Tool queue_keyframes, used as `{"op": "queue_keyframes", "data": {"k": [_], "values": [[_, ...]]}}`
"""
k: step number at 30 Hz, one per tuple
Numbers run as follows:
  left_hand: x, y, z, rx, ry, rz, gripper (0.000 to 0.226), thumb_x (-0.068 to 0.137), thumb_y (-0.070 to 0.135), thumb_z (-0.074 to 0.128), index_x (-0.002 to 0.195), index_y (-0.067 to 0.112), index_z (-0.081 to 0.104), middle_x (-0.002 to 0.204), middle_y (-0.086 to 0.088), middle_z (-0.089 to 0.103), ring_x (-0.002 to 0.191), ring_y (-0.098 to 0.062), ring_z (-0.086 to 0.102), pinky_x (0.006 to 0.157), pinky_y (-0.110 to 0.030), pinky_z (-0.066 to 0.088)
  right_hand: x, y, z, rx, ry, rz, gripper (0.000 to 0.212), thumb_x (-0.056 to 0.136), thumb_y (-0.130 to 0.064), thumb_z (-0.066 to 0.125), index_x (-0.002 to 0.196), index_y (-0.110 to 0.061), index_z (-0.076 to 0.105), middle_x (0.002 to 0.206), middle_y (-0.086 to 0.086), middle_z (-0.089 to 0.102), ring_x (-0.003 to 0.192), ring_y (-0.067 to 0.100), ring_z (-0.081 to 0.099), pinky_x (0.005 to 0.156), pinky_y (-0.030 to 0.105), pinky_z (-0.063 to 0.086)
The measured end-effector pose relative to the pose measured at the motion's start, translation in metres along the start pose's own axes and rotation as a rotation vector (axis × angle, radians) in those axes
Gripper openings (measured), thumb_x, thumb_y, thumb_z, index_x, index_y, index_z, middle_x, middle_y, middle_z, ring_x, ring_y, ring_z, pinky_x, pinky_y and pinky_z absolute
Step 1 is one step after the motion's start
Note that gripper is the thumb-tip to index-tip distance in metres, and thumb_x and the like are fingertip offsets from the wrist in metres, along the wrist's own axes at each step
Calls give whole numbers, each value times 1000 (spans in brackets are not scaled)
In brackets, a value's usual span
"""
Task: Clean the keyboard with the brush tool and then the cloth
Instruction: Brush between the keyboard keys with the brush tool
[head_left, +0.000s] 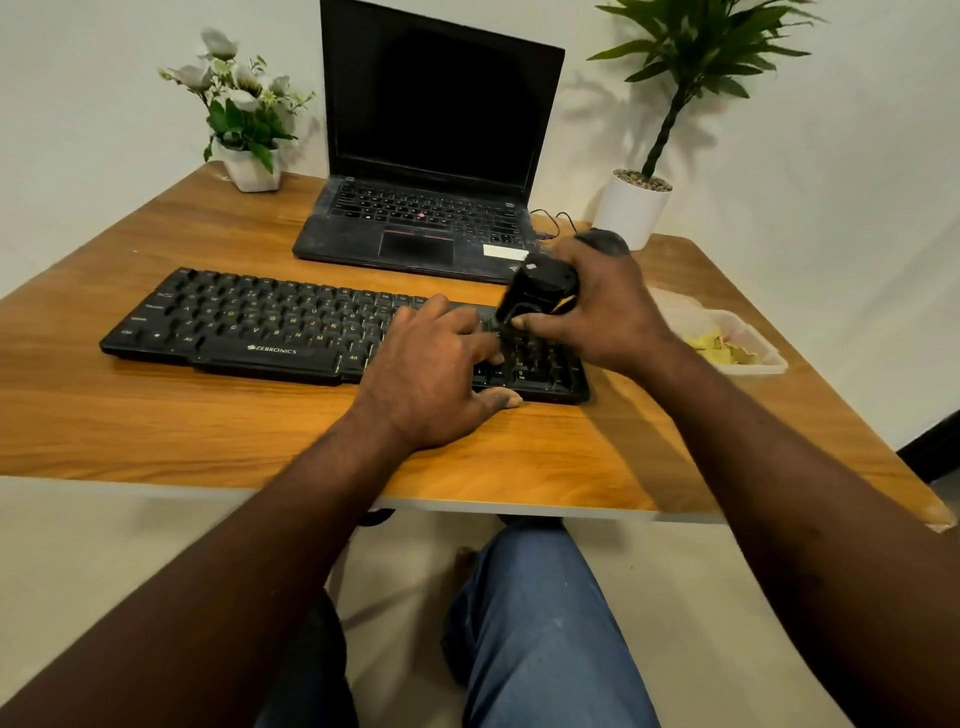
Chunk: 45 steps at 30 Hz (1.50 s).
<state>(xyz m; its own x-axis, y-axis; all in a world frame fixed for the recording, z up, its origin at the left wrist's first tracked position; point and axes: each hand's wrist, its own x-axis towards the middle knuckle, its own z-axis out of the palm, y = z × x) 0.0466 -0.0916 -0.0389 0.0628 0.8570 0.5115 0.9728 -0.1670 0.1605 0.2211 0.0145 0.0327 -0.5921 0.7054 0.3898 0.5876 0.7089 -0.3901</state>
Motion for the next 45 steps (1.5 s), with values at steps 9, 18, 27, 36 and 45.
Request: {"op": "queue_keyframes", "data": {"k": [9, 18, 27, 36, 45], "values": [[0, -1, 1, -9, -7, 2, 55, 83, 77, 61, 114, 33, 71, 101, 14, 46, 108, -15, 45, 85, -36, 33, -17, 37, -35, -177, -92, 113, 47, 73, -31, 93, 104, -26, 57, 92, -10, 63, 83, 11, 61, 61, 18, 39], [-1, -1, 2, -1, 23, 21, 56, 81, 76, 63, 111, 29, 74, 97, 13, 46, 104, -18, 46, 82, -37, 34, -14, 0, 1, -100, -90, -64, 45, 76, -26, 90, 106, -26, 56, 93, -7, 67, 83, 13, 66, 69, 35, 58], [-1, 0, 0, -23, 7, 15, 54, 83, 74, 64, 113, 31, 73, 99, 14, 42, 107, -16, 45, 88, -38, 35, -22, 26, -25, -154, 22, 28, 44, 74, -28, 91, 104, -20, 59, 89, -7, 63, 82, 16, 62, 62, 29, 49], [0, 0, 0, -12, -3, 5, 55, 83, 75, 64, 115, 31, 72, 98, 14, 41, 108, -16, 45, 89, -39, 36, -25, 28, -24, -207, -109, 43, 46, 76, -26, 91, 105, -27, 56, 94, -5, 66, 87, 18, 63, 69, 38, 53], [0, 0, 0, -10, -7, -3, 56, 83, 75, 63, 117, 32, 72, 106, 9, 57, 109, -17, 46, 90, -40, 38, -9, -3, -2, -58, -62, -61, 46, 75, -27, 90, 106, -24, 57, 92, -14, 62, 82, 3, 60, 69, 20, 54]]}}
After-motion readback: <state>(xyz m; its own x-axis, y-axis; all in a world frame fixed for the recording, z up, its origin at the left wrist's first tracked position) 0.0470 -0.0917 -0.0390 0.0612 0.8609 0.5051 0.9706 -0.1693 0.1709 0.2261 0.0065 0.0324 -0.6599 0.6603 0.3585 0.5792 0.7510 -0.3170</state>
